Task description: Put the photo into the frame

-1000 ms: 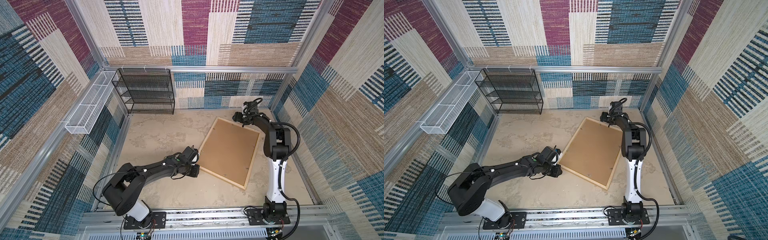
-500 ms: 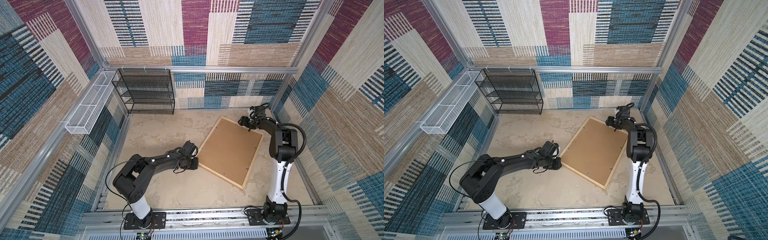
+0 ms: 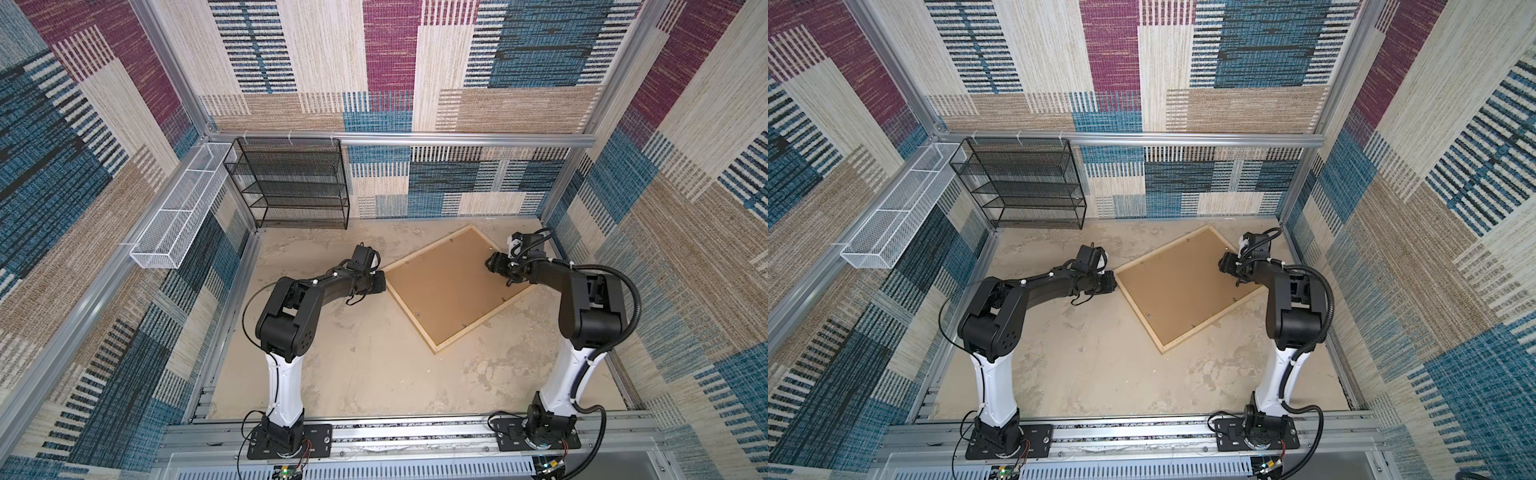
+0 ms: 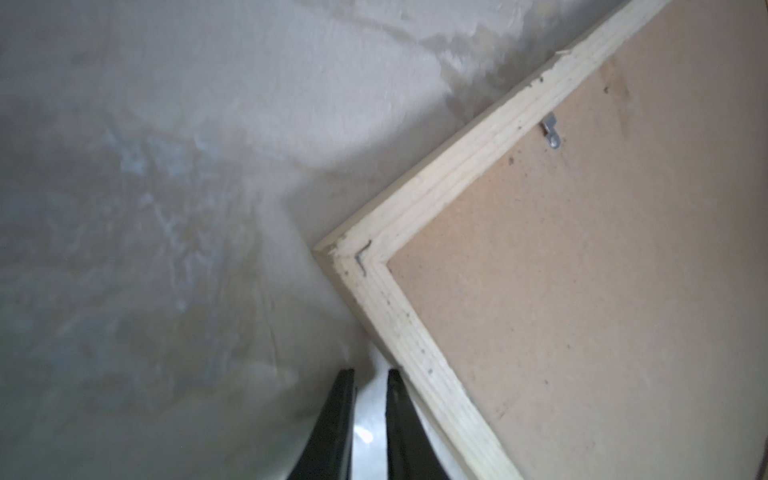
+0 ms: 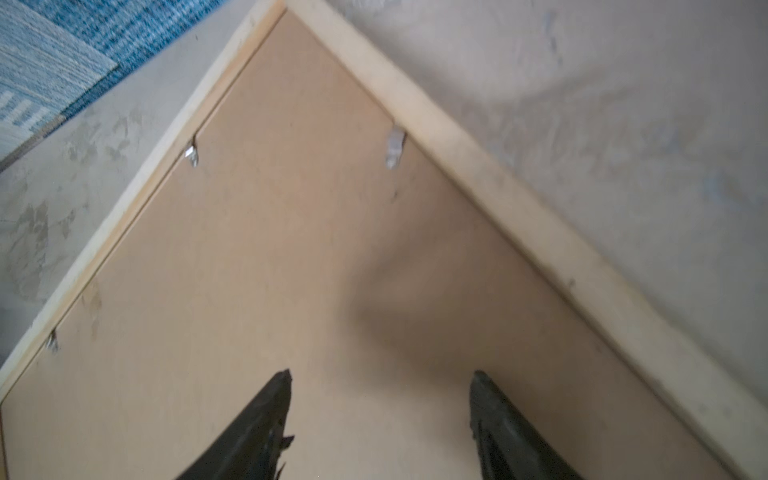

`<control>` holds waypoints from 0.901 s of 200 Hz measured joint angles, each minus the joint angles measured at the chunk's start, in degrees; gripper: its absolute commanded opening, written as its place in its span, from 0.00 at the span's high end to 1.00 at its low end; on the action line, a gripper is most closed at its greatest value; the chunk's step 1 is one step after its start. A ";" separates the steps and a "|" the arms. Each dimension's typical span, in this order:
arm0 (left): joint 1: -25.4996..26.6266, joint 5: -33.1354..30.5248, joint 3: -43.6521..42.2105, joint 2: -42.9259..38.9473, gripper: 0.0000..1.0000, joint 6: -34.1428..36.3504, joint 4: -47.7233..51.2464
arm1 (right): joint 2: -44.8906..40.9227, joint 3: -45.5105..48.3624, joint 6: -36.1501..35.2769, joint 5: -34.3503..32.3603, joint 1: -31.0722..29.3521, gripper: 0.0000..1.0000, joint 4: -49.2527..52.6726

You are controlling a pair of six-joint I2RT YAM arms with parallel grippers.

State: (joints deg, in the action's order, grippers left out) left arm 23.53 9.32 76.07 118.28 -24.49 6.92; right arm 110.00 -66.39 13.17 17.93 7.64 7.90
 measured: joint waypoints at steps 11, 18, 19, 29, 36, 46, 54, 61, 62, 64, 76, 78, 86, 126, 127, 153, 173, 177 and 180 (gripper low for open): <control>-0.39 0.02 2.49 1.62 0.80 0.61 0.50 | -2.51 3.13 0.44 -0.02 0.11 0.30 -0.37; -0.55 -0.02 3.54 2.27 0.80 0.83 0.87 | -3.93 4.55 0.61 -0.28 0.11 0.30 -0.13; -0.55 -0.04 3.63 2.32 0.80 0.87 0.90 | -4.07 4.66 0.61 -0.33 0.11 0.30 -0.07; -0.76 -0.15 4.52 2.69 0.80 1.18 1.64 | -5.46 5.35 0.98 -0.63 0.11 0.30 1.33; -0.90 -0.28 4.76 2.69 0.79 1.53 2.14 | -6.03 5.16 1.25 -0.76 0.11 0.30 2.23; -0.87 -0.83 4.63 2.21 0.78 1.73 2.91 | -6.56 3.96 1.38 -1.79 0.11 0.29 3.54; -0.83 -1.66 3.98 1.27 0.76 1.73 4.02 | -6.86 2.60 1.49 -2.12 0.13 0.28 4.04; -0.74 -1.92 3.02 0.09 0.75 1.70 5.07 | -7.04 1.25 1.57 -2.12 0.20 0.27 4.35; -0.70 -1.92 2.91 -0.04 0.75 1.70 5.16 | -7.06 1.09 1.57 -2.14 0.20 0.27 4.39; -0.63 -1.99 2.56 -0.46 0.74 1.70 5.49 | -7.06 0.63 1.57 -2.25 0.22 0.26 4.42; -0.13 -3.87 0.31 -3.52 0.72 1.60 6.58 | -6.82 -2.25 1.55 -3.34 0.55 0.24 4.85; 0.00 -4.09 -0.07 -4.11 0.72 1.49 6.84 | -6.69 -2.84 1.55 -3.48 0.66 0.23 4.85; 0.72 -4.59 -1.49 -6.29 0.70 0.87 7.02 | -5.70 -5.46 1.51 -3.61 1.20 0.21 5.25; 6.86 -4.66 -6.54 -12.57 0.67 -4.09 6.86 | 8.11 -21.92 -1.49 -4.55 3.89 0.21 7.85; 6.99 -4.66 -6.56 -12.59 0.67 -4.15 6.86 | 8.55 -22.40 -1.57 -4.50 4.00 0.21 8.07; 10.93 -4.33 -7.45 -12.72 0.67 -7.39 7.02 | 15.21 -29.14 -3.82 -2.78 4.70 0.21 10.73; 12.85 -4.44 -7.80 -12.50 0.67 -9.55 7.15 | 17.53 -31.19 -5.09 -1.44 4.85 0.21 12.13; 13.05 -4.44 -7.91 -12.41 0.67 -9.86 7.15 | 17.81 -31.28 -5.31 -1.07 4.92 0.21 12.37; 13.25 -4.44 -8.04 -12.31 0.67 -10.12 7.15 | 17.99 -31.32 -5.51 -0.87 4.98 0.21 12.52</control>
State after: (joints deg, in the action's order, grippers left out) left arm 36.77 4.89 68.03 105.97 -34.61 14.06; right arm 127.98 -97.71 7.66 17.06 12.62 20.43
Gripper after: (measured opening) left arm 0.334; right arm 0.789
